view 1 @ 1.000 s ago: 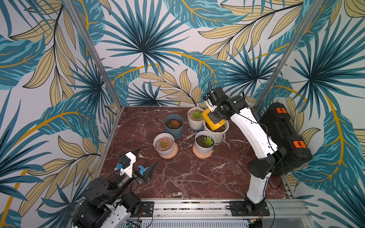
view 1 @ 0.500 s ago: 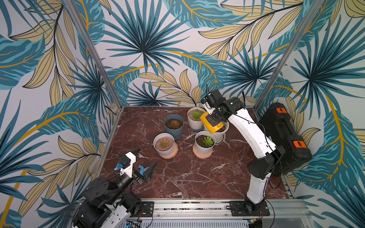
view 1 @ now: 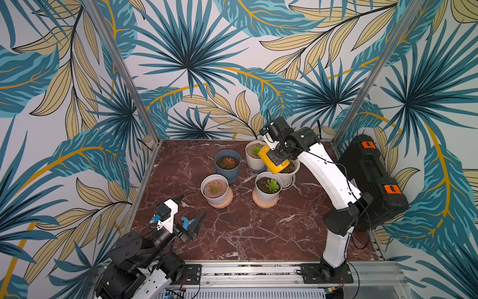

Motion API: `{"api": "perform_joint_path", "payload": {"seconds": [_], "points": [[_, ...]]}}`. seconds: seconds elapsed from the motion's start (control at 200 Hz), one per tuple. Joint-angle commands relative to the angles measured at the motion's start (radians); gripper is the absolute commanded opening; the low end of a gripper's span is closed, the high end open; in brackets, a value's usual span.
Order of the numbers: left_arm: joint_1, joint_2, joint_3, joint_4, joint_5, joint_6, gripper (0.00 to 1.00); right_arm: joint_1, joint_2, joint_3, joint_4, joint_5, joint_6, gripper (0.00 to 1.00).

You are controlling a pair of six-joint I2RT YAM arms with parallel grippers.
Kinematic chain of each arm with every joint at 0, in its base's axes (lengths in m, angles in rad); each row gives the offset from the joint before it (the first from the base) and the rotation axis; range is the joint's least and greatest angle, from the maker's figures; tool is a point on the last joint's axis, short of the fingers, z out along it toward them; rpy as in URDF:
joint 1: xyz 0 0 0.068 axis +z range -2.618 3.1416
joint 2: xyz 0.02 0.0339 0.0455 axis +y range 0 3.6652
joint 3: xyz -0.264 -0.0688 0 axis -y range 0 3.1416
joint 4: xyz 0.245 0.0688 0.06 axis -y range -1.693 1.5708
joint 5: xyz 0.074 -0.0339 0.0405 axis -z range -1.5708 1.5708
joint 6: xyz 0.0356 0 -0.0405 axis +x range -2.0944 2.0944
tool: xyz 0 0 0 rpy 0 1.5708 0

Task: Water the succulent around the soil edge
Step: Water the soil of the potted plant with water.

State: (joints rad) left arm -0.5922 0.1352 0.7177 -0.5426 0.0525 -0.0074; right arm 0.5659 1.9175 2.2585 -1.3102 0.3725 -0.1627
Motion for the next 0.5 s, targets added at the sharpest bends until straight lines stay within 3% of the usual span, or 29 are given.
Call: {"api": "perform_joint_path", "payload": {"seconds": [0.0,0.496], "points": [[-0.003,-0.016,-0.012,0.004,0.002,0.007,1.00,0.005,0.034,0.026,-0.011,0.019,-0.010,0.03],[-0.003,-0.017,-0.011,0.004,0.003,0.007,1.00,0.026,0.095,0.132,-0.047,0.023,-0.018,0.03]]}}
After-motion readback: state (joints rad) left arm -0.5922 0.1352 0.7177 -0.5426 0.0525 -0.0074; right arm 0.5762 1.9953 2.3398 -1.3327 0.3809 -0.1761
